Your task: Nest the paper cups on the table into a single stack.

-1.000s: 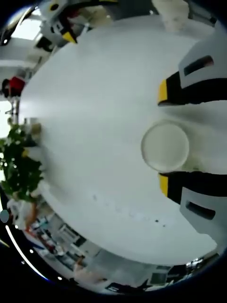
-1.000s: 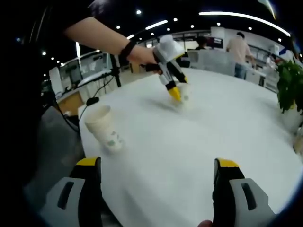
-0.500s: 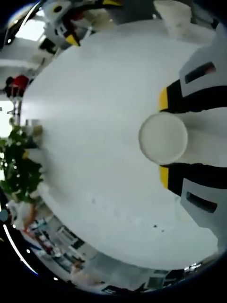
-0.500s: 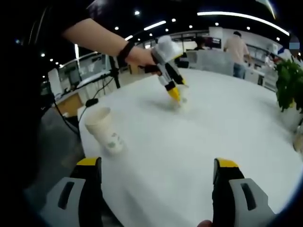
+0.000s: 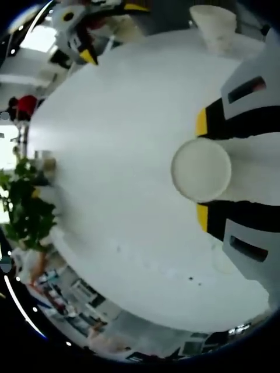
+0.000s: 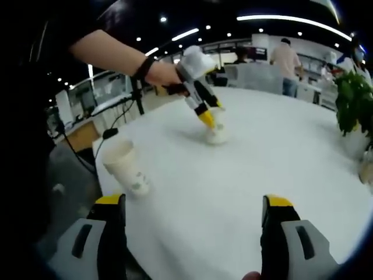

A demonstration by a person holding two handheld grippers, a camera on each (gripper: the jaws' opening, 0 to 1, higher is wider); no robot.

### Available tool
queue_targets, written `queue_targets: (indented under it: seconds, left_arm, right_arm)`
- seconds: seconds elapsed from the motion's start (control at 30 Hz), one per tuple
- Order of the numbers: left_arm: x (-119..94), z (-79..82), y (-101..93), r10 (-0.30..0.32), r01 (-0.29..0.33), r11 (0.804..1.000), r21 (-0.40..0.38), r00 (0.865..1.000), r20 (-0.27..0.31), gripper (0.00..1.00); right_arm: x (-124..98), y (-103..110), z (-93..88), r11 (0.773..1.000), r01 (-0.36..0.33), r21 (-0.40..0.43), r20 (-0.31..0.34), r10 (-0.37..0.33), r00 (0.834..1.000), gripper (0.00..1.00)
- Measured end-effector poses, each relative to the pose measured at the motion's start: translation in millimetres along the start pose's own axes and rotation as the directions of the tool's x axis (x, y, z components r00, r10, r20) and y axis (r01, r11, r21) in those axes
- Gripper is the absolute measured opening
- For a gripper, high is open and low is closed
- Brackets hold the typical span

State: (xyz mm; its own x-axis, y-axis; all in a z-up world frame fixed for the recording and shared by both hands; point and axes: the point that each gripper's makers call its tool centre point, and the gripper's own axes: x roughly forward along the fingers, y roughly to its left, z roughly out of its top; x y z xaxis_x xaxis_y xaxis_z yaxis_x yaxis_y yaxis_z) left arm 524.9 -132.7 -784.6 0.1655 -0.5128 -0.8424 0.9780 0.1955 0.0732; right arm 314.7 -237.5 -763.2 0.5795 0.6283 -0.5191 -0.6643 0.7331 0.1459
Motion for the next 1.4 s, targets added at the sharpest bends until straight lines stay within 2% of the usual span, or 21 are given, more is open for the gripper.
queue_targets:
  seconds: [0.23,0.6,0.87,1.03,1.2,1.4]
  left_arm:
    - [-23.4,7.7,1.1,0.015,-0.015,1.000,-0.014,1.000,0.027,0.39]
    - [-70.7,24.9,-15.7,0.013,-0.011,1.000,-0.030,0.995,0.099,0.39]
    - [-110.8,50.3,-32.8,0.017,-0.014,1.000,-0.020,0.985,0.170,0.39]
    - [-137.5,63.1,-47.9,0.014,-0.012,1.000,-0.013,0.973,0.230,0.39]
    - [-155.2,63.0,-60.9,-0.002,0.007,1.000,-0.020,0.967,0.255,0.39]
    - [-172.7,52.6,-78.8,-0.024,0.041,0.998,-0.053,0.960,0.278,0.39]
  right_arm:
    - [-5.1,-0.2,14.7,1.000,0.019,-0.013,0.014,-0.018,1.000,0.94]
    - [-17.2,11.3,25.5,0.999,0.045,-0.021,0.031,-0.045,0.999,0.94]
    - [-26.8,15.5,35.8,0.997,0.075,-0.030,0.050,-0.074,0.996,0.94]
    - [-29.0,24.3,40.6,0.996,0.079,-0.043,0.060,-0.077,0.995,0.94]
    - [-29.5,33.1,41.6,0.996,0.082,-0.041,0.068,-0.079,0.995,0.94]
    - [-29.6,43.7,41.1,0.996,0.086,-0.035,0.078,-0.083,0.994,0.94]
